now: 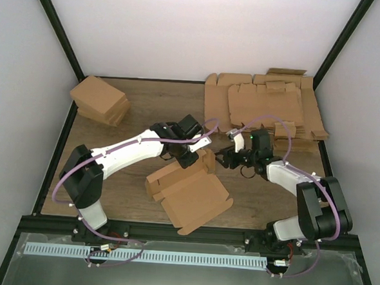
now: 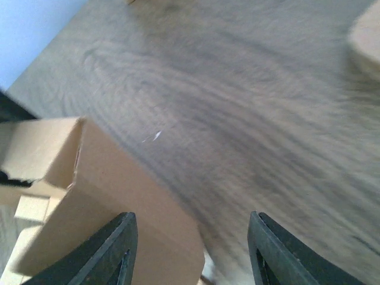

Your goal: Fold the paper box

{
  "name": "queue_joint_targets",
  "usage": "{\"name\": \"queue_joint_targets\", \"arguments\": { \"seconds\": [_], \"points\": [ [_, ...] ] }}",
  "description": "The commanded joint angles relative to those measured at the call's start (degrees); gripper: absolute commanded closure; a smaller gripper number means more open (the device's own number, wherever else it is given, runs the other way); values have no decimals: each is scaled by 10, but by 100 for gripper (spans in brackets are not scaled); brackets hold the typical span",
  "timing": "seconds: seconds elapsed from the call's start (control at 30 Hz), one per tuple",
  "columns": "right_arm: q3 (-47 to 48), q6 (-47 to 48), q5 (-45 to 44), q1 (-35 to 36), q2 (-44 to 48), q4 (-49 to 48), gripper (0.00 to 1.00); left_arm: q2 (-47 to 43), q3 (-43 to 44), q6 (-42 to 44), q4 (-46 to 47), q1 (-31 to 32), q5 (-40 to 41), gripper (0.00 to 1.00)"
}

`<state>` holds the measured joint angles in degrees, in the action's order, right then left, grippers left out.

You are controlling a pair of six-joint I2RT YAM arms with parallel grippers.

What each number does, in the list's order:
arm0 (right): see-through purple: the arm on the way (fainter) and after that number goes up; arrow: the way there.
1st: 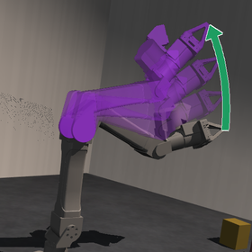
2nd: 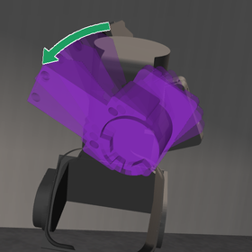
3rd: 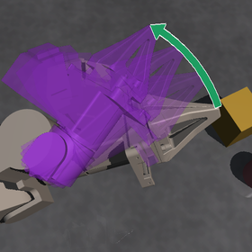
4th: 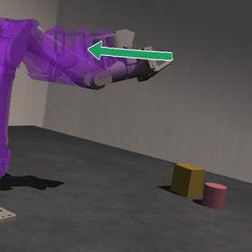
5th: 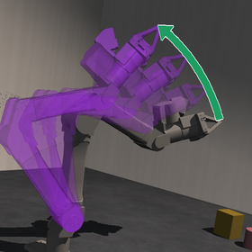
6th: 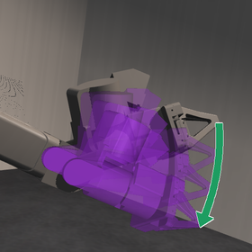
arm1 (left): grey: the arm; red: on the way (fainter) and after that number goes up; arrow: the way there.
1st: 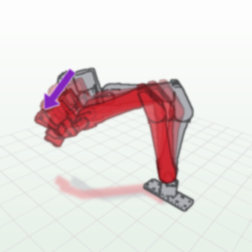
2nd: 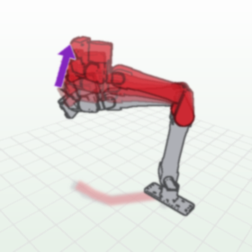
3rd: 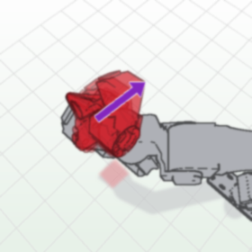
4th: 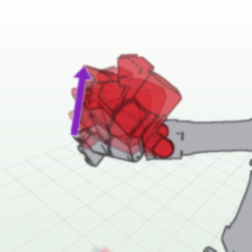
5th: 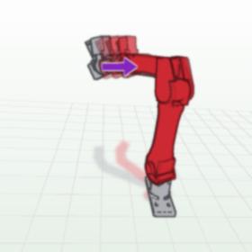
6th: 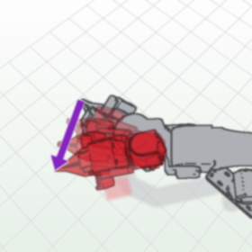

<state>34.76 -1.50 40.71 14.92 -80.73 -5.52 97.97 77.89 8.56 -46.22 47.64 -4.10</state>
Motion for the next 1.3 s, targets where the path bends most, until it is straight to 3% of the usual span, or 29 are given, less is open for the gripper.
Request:
{"name": "queue_joint_targets", "arguments": {
  "seconds": [0.0,0.9,1.27],
  "points": [
    [21,46,-2,46,0,16,47,11,0,9,-9,4,6,74],
    [42,85,-46,108,-19,19,50,4,-3,13,-7,4,-13,74],
    [55,109,-41,117,-48,-1,54,1,12,15,-20,2,-70,74]
  ]
}}
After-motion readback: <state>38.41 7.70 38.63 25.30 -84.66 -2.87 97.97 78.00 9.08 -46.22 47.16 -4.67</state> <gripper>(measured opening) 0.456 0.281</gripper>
